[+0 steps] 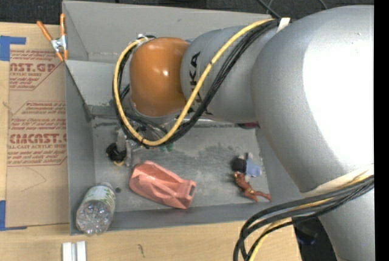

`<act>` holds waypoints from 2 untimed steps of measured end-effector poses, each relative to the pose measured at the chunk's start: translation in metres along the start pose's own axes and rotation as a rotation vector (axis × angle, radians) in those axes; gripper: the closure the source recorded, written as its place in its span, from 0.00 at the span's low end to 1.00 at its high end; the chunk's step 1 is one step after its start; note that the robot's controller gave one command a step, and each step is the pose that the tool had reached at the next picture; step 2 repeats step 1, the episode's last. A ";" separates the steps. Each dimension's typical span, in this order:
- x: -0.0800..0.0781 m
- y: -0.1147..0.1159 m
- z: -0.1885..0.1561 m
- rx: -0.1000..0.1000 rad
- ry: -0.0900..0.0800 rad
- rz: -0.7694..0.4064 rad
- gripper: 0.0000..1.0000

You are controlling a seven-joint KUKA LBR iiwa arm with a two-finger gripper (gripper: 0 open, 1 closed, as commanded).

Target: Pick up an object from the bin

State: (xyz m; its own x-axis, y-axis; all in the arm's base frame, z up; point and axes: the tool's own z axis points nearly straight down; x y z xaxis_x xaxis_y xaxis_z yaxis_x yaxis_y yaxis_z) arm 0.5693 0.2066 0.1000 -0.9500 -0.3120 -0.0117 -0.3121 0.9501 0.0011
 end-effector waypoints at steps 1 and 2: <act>0.007 0.005 -0.053 0.001 0.015 -0.010 1.00; 0.007 0.005 -0.053 0.001 0.015 -0.010 1.00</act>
Offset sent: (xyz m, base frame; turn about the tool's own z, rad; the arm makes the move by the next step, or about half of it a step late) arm 0.0149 0.0187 -0.0125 -0.0052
